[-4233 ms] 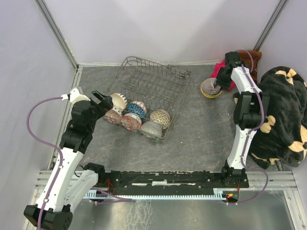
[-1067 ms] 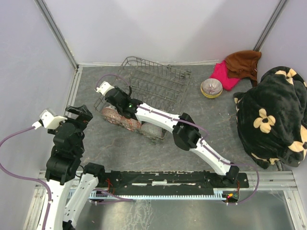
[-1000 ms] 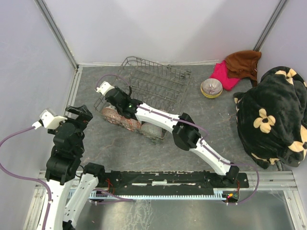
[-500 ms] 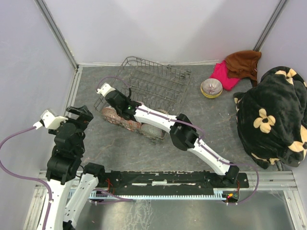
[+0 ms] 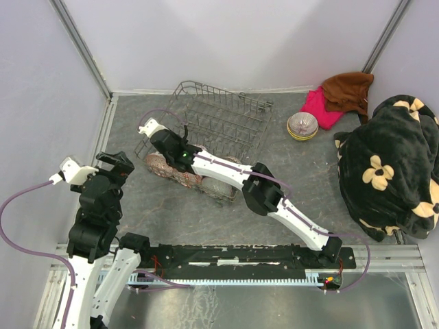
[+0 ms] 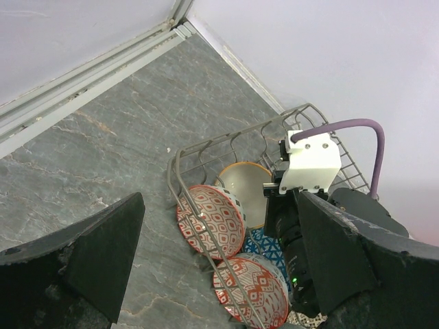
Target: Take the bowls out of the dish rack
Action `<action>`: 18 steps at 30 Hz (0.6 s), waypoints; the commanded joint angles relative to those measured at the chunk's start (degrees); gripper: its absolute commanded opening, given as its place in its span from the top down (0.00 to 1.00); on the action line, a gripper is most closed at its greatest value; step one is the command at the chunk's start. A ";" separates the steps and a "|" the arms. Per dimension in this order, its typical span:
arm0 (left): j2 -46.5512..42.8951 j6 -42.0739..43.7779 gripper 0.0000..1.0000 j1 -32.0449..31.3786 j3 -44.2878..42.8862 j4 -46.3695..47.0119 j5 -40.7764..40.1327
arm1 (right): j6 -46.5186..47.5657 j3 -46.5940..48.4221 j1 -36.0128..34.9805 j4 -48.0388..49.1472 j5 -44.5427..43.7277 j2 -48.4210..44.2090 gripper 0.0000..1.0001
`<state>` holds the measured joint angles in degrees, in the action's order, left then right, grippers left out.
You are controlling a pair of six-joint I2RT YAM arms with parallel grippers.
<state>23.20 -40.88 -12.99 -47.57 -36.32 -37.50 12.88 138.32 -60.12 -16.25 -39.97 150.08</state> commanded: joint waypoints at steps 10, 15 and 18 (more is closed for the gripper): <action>-1.02 0.31 0.01 -0.22 0.02 2.07 -1.88 | 4.42 -0.32 -1.86 12.24 -6.56 -1.50 0.99; -1.23 0.32 0.01 -0.18 -0.24 1.89 -1.90 | 5.61 -0.76 -2.27 15.22 -7.98 -2.75 0.99; -1.34 0.28 0.01 -0.18 -0.32 1.83 -1.88 | 6.73 -0.65 -2.46 16.70 -8.73 -2.70 0.99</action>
<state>22.55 -40.88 -12.99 -47.42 -36.32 -37.60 18.41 136.46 -61.56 -8.60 -46.48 150.95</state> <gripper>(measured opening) 0.993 0.161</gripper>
